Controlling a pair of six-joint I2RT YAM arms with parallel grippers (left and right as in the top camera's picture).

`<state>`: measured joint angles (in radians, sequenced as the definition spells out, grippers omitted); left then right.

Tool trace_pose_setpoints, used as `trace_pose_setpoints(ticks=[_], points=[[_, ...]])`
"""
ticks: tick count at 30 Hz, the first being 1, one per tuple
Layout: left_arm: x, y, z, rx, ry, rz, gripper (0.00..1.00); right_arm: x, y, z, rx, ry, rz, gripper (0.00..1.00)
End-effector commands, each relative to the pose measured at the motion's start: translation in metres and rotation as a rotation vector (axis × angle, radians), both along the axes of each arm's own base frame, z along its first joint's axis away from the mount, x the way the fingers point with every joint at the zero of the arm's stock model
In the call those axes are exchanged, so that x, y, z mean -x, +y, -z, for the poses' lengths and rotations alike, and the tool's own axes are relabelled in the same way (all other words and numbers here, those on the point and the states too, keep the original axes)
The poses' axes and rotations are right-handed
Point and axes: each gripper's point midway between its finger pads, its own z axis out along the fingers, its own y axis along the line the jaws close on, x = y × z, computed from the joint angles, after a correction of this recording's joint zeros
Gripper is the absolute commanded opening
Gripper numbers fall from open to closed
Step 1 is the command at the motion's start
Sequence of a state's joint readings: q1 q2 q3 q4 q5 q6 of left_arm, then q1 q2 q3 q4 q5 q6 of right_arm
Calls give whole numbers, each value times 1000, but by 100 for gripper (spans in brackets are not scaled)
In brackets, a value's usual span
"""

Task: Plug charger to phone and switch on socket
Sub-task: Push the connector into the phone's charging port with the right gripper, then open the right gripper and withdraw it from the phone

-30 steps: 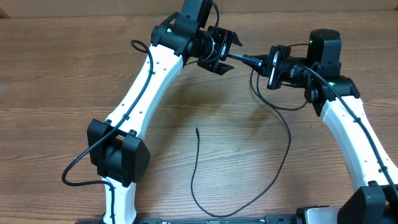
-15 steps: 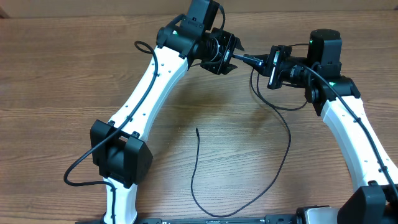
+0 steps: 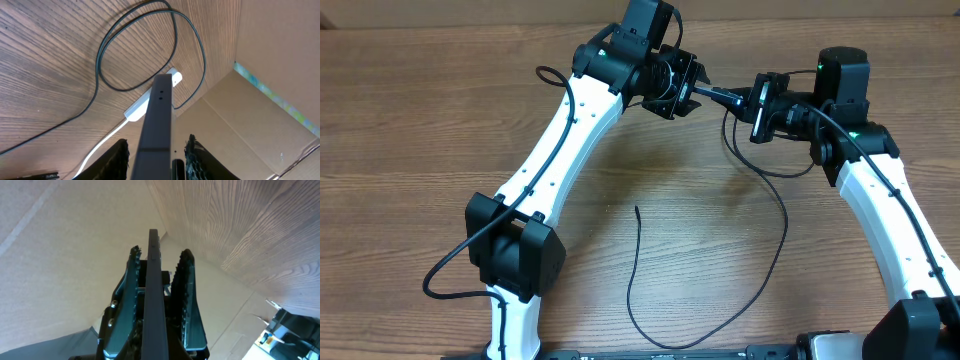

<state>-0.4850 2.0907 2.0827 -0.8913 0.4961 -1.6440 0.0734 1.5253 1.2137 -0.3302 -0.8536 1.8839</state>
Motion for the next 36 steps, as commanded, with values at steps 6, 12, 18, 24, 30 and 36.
trace_pose_setpoints(ticks=[6,12,18,24,30,36], points=[[3,-4,-15,7,-33,4,19,3,6,-15,-17,-45,-35,4],[4,-5,-15,5,-38,11,13,4,9,-15,-17,-45,-41,4],[4,-5,-15,0,-50,24,4,5,10,-15,-17,-45,-46,4],[6,-4,-13,-5,-46,27,4,5,10,-15,-17,-45,-46,4],[7,-4,-12,-16,-52,43,4,3,9,-14,-10,-47,-36,21],[3,2,-13,-12,-54,39,4,-3,8,-24,13,-151,-47,54]])
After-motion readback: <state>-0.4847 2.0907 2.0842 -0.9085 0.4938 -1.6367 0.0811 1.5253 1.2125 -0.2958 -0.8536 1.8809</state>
